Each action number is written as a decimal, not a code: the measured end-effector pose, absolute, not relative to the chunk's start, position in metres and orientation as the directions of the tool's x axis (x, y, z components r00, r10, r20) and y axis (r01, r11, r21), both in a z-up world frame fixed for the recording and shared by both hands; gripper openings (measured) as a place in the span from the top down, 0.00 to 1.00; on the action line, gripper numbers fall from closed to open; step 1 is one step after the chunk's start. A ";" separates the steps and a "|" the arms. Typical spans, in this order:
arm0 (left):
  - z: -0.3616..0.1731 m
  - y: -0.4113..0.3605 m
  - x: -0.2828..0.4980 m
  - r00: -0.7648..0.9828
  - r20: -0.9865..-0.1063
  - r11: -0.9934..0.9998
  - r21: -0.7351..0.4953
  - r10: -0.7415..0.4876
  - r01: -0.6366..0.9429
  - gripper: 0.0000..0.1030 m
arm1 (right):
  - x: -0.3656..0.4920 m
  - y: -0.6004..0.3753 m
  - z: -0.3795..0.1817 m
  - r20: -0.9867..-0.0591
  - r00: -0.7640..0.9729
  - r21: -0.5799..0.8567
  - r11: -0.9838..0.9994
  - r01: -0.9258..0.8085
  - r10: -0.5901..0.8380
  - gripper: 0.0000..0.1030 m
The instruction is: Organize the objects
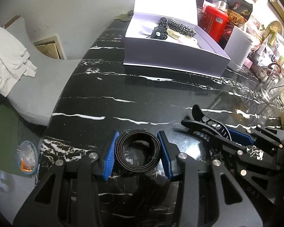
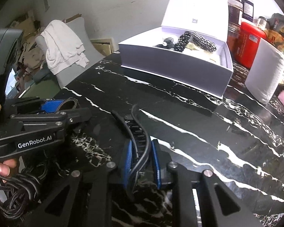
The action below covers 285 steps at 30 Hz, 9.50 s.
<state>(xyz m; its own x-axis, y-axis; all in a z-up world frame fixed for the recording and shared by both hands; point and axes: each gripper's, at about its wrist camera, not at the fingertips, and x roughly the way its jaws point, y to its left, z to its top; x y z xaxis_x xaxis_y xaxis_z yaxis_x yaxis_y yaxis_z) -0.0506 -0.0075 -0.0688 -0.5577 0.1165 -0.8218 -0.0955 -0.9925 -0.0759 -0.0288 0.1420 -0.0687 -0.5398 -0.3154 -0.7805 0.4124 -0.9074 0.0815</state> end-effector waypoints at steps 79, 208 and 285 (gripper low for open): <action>-0.016 0.059 -0.195 -0.568 -0.800 -0.969 -0.068 0.194 -0.236 0.61 | -0.162 0.183 0.007 -0.748 -0.610 -0.031 -0.904 0.427 -0.262 0.80; 0.088 0.046 -0.202 -0.745 -0.665 -0.997 -0.012 0.064 -0.075 0.33 | -0.163 0.202 0.073 -0.689 -0.710 -0.082 -0.957 0.278 -0.147 0.36; 0.048 0.031 -0.044 -0.705 -0.709 -0.992 0.081 0.012 -0.098 0.05 | -0.003 0.191 0.049 -0.701 -0.710 -0.113 -0.973 0.200 -0.064 0.14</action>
<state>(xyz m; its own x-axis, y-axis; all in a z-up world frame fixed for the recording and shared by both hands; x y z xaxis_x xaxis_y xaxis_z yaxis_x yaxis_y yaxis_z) -0.0436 0.0308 0.0476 -0.7051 0.0117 -0.7090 -0.0984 -0.9918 0.0814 -0.0030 0.1905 0.0485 -0.7105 -0.0640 -0.7008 0.1997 -0.9733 -0.1135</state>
